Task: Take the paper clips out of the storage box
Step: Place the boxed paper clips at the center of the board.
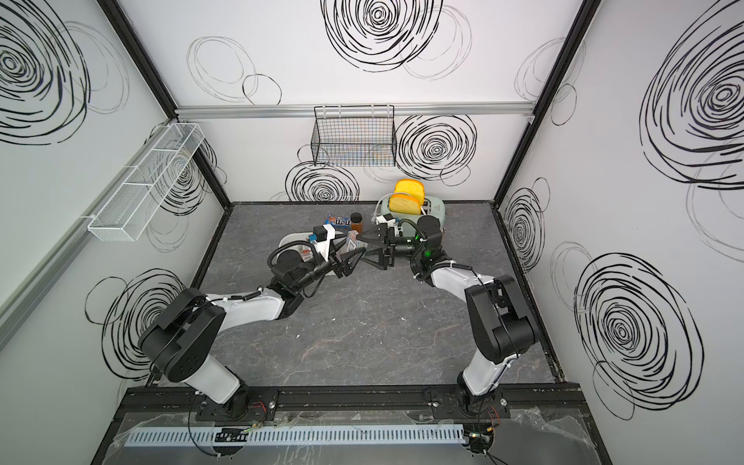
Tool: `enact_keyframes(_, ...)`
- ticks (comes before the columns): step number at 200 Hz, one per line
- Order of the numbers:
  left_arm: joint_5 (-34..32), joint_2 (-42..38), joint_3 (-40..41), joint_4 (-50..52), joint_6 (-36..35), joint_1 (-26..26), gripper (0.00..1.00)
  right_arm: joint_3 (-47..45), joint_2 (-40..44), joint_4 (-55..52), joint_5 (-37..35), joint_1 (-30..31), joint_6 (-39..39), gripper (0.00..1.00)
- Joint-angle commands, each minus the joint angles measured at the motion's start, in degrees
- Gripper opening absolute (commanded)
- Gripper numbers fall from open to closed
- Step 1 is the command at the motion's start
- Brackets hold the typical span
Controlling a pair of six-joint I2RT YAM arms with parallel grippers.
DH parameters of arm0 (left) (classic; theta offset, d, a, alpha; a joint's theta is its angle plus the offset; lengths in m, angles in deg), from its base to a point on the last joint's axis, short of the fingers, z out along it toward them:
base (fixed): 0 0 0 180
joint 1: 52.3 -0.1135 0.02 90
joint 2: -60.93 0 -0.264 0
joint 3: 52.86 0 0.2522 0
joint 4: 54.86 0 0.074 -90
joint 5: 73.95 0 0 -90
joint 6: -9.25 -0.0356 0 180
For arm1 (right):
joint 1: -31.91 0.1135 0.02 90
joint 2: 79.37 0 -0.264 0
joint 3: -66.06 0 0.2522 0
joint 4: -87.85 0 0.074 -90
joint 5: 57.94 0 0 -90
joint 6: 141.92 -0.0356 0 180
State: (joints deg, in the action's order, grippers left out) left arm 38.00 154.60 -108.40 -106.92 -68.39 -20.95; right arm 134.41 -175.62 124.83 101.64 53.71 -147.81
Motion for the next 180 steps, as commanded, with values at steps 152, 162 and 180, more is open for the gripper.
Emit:
enact_keyframes(152,0.14,-1.54,-1.73,-6.44,-0.68,1.61,0.49,0.29,-3.16,21.58,-1.93,0.93,-15.83,0.34)
enact_keyframes(162,0.24,-1.77,-1.64,-5.93,-0.76,1.61,0.6,0.89,-2.82,19.55,-1.5,0.96,-14.05,0.28)
enact_keyframes(180,0.28,-2.79,-1.39,-4.16,-0.94,1.65,0.8,2.98,-1.32,9.65,-0.59,0.79,-6.52,0.26)
